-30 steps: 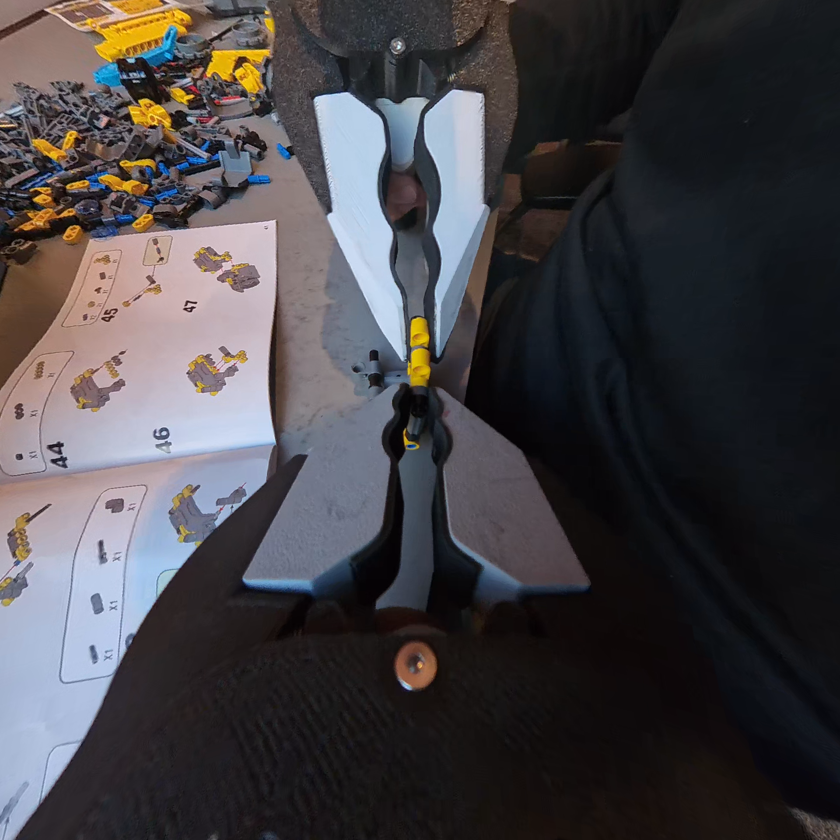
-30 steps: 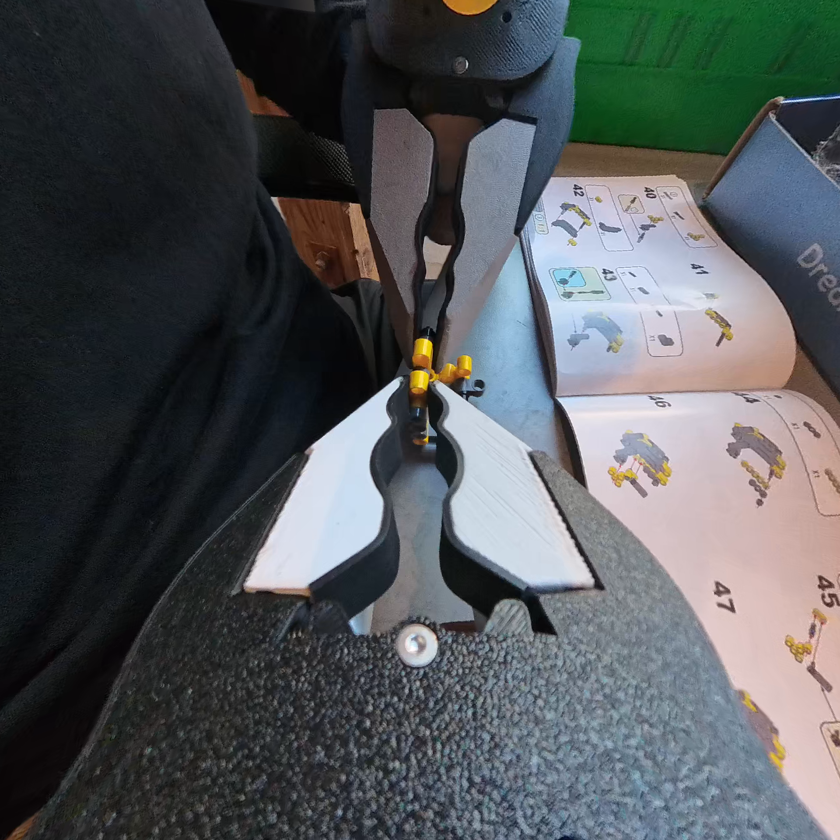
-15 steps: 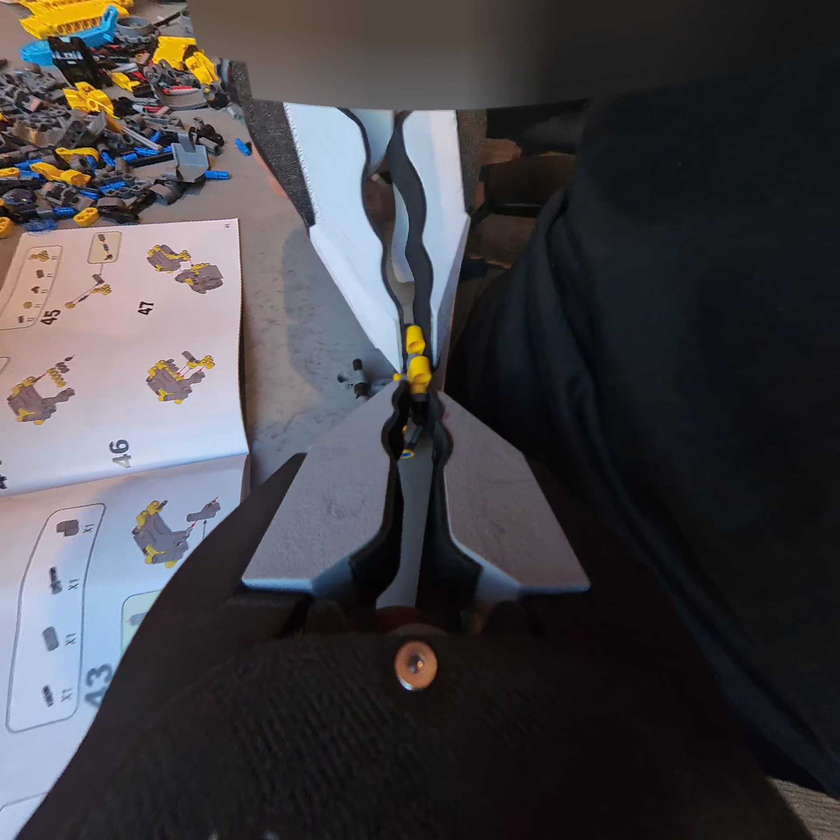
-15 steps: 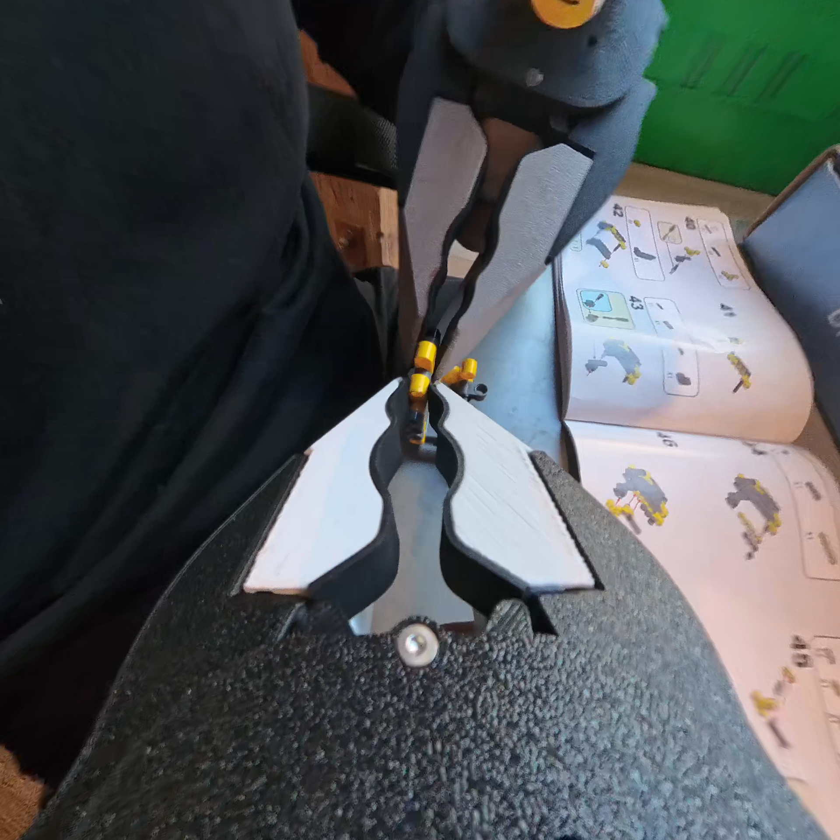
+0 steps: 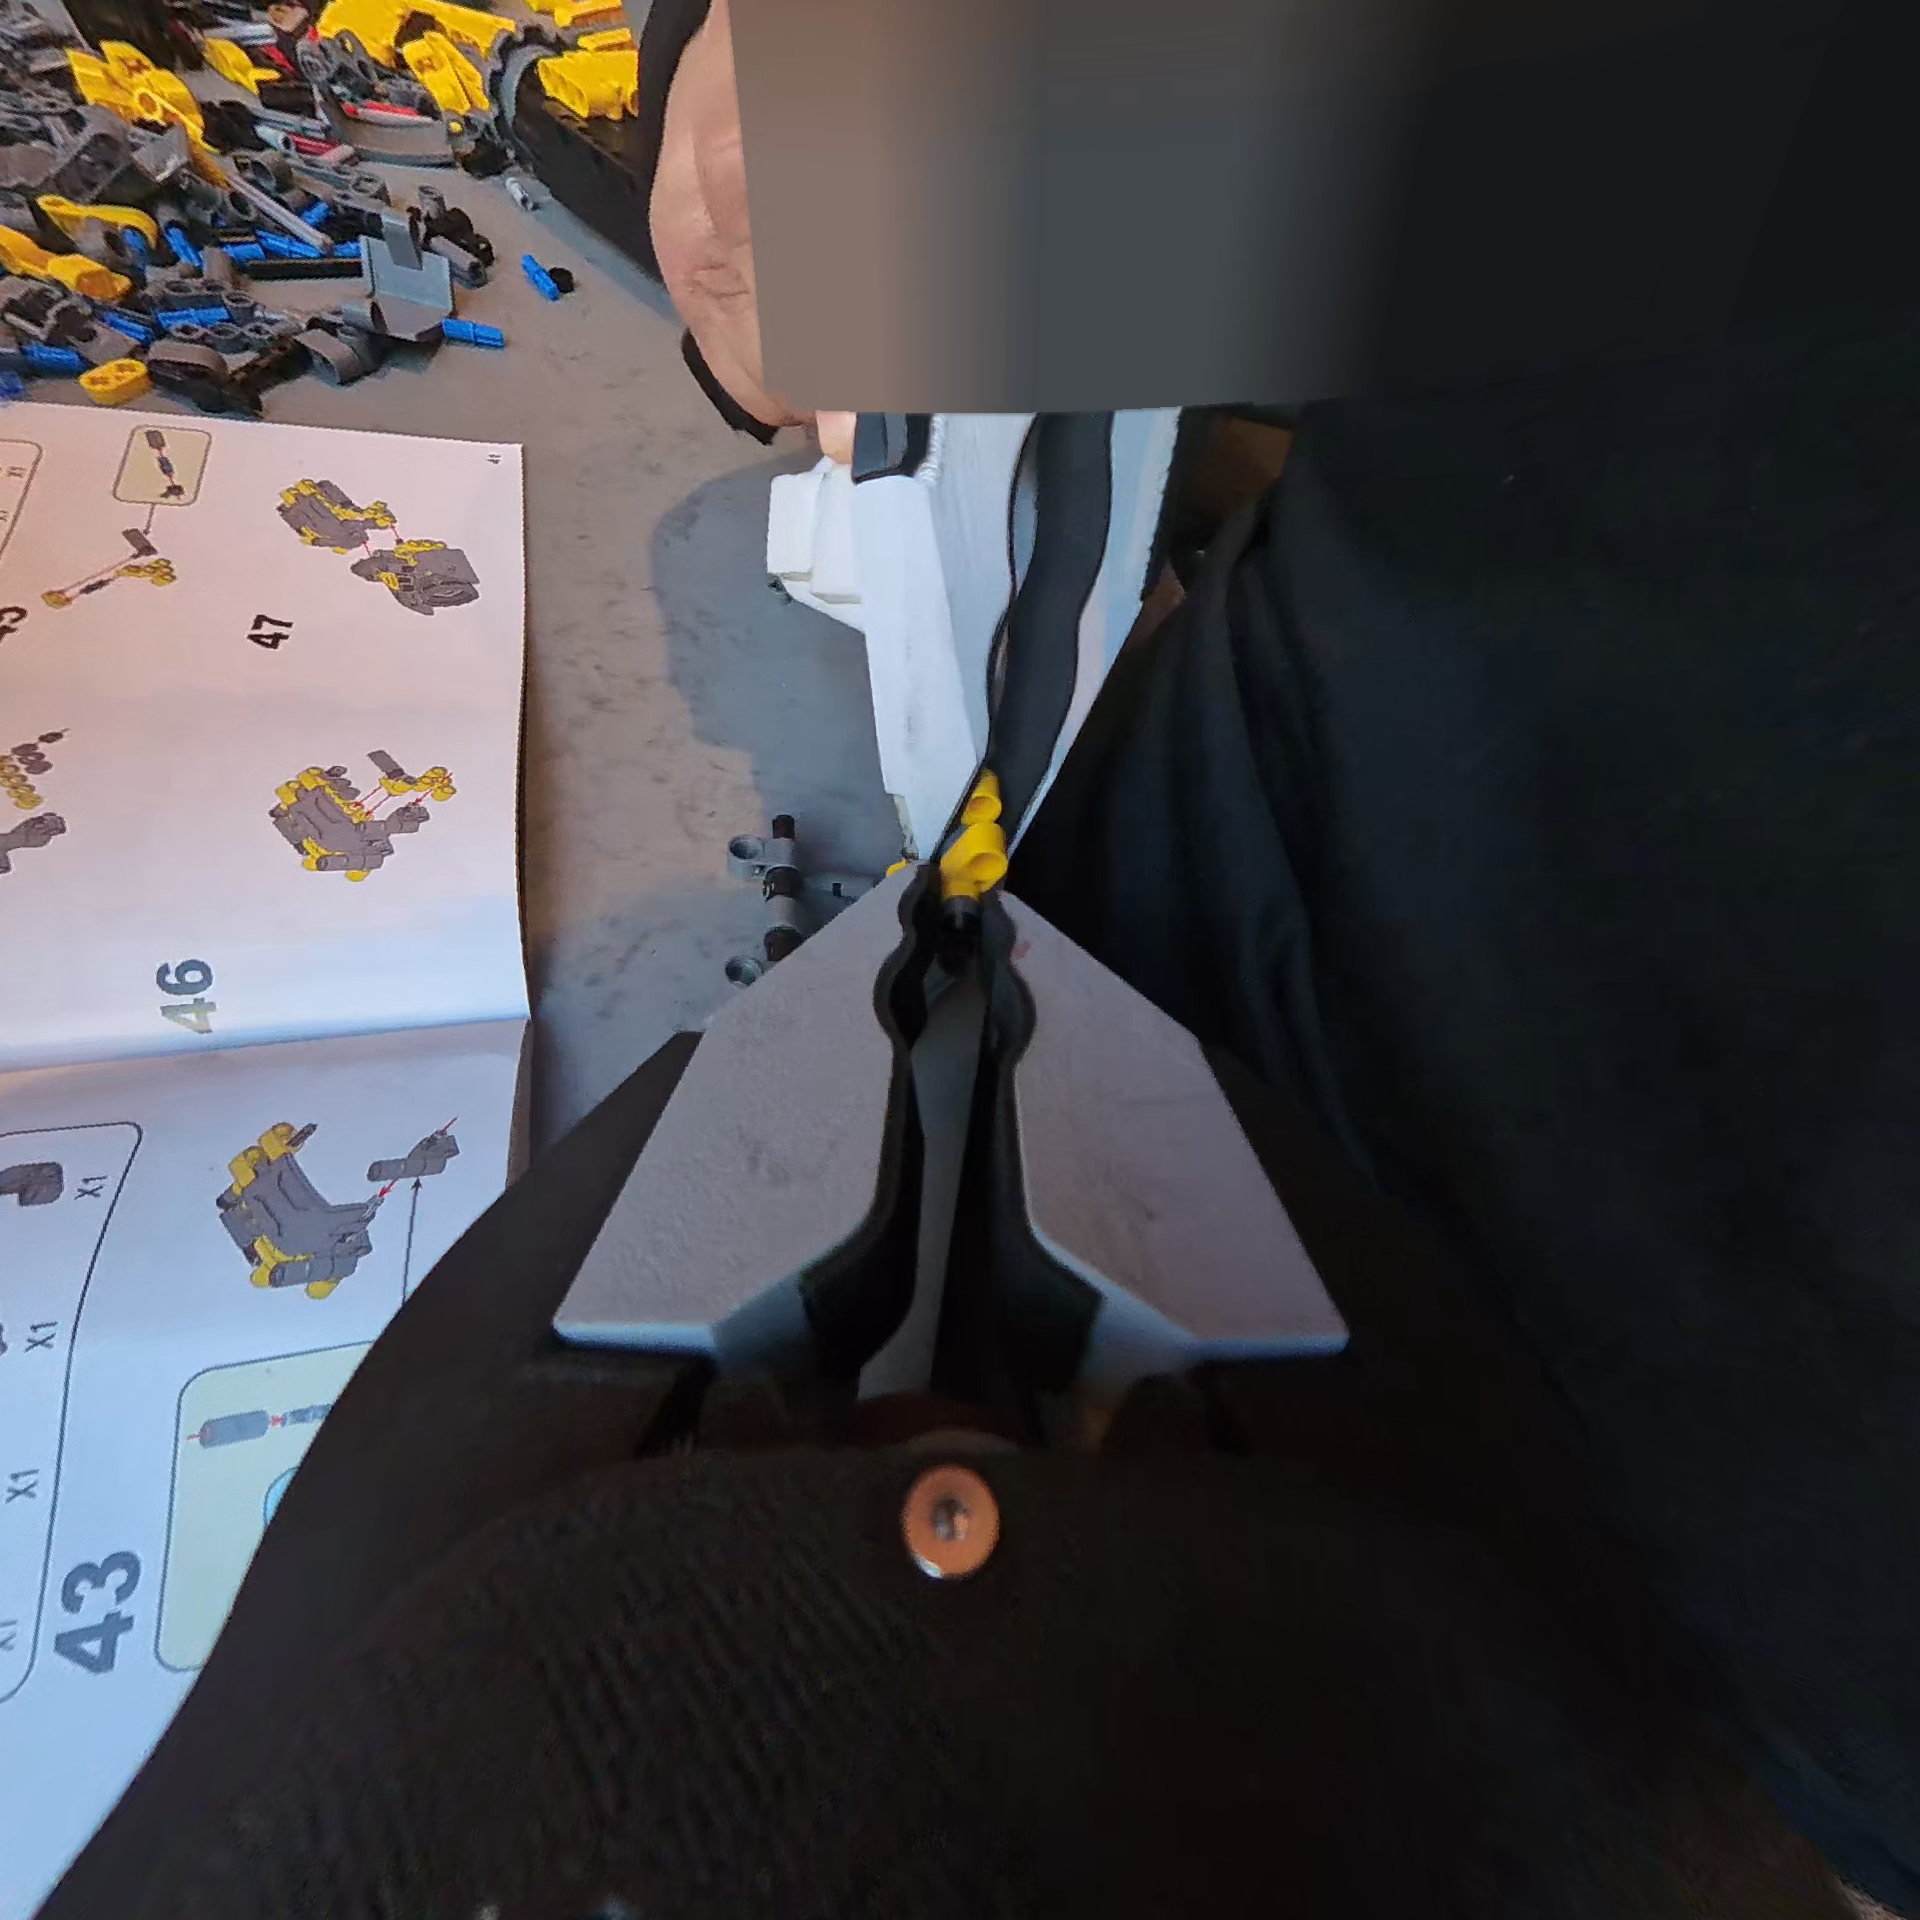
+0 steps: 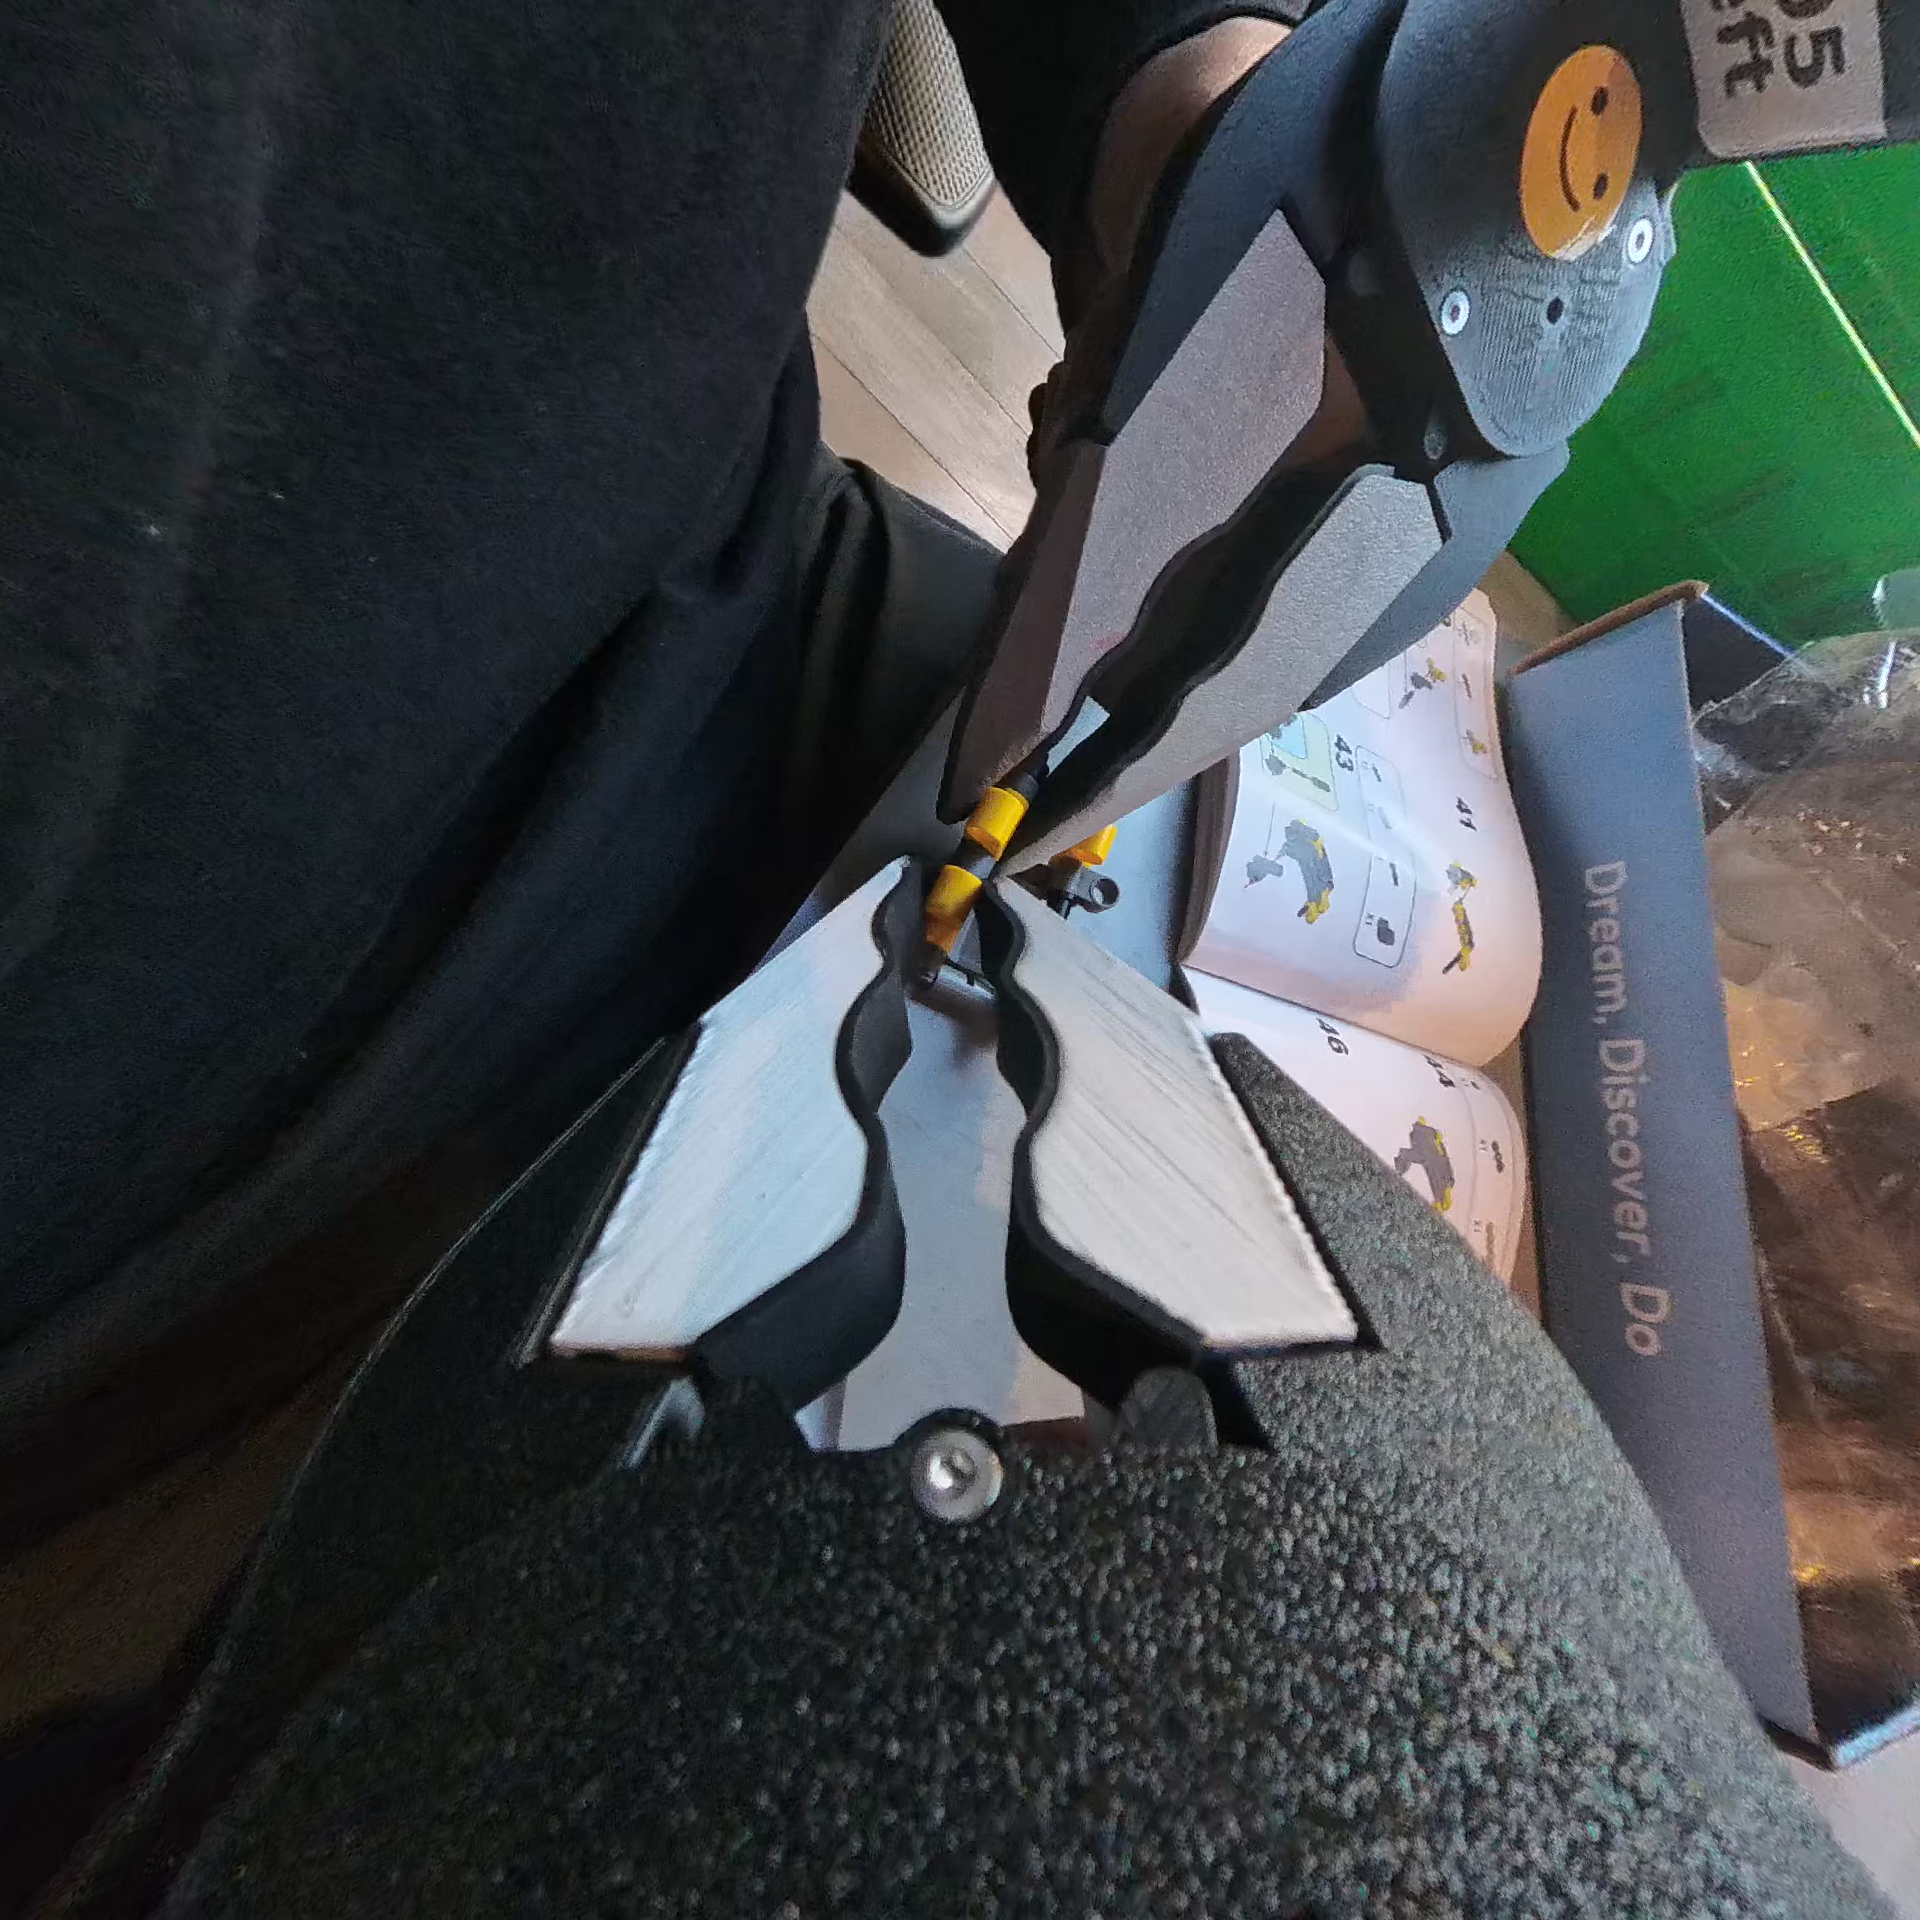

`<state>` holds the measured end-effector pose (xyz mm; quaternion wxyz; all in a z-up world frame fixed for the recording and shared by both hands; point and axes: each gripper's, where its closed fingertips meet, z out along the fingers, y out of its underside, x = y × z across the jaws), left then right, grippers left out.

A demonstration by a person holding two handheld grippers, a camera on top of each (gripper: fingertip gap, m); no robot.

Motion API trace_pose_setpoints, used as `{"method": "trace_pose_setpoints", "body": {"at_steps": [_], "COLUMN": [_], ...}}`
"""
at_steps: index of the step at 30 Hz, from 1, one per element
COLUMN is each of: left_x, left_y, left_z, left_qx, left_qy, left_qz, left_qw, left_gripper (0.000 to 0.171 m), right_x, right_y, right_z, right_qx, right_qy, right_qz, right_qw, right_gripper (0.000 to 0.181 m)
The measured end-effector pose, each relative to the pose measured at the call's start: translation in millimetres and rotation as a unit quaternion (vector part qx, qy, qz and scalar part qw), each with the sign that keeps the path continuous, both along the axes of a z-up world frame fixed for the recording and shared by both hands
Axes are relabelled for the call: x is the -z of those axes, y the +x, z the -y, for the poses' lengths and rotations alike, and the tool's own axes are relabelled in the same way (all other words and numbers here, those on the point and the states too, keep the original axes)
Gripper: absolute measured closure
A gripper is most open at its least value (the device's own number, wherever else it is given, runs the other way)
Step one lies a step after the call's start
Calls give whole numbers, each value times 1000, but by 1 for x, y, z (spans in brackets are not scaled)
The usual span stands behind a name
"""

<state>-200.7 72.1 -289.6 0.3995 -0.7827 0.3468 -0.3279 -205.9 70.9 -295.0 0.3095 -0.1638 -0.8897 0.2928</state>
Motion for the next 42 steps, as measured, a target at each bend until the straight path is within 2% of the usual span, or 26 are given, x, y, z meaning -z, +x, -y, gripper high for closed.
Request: {"method": "trace_pose_setpoints", "body": {"at_steps": [3, 6, 8, 15, 23, 27, 32, 39, 42], "left_x": [0, 0, 1, 4, 5, 4, 5, 10, 21], "left_y": [3, 10, 11, 13, 13, 12, 10, 10, 10], "left_z": [5, 14, 13, 16, 16, 16, 12, 14, 14], "left_qx": [13, 30, 18, 21, 18, 15, 3, 12, 19], "left_qy": [27, 119, 158, 209, 227, 219, 211, 204, 199], "left_qz": [-14, -56, -77, -112, -125, -121, -122, -136, -181], "left_qw": [999, 991, 984, 971, 966, 968, 970, 969, 963], "left_gripper": [168, 167, 167, 167, 167, 167, 167, 167, 168], "right_x": [0, 0, -1, 1, -3, -4, -2, 4, 16], "right_y": [3, 10, 11, 16, 22, 26, 23, 20, 19], "right_z": [5, 15, 14, 14, 6, 7, 5, 12, 14], "right_qx": [1, 5, 16, 16, 27, 16, 34, 39, 38], "right_qy": [-39, -117, -154, -159, -190, -202, -194, -153, -114], "right_qz": [7, 39, 49, 52, 66, 82, 75, 53, 63], "right_qw": [999, 992, 987, 986, 979, 976, 978, 986, 991], "right_gripper": [173, 171, 170, 163, 165, 176, 173, 174, 173]}}
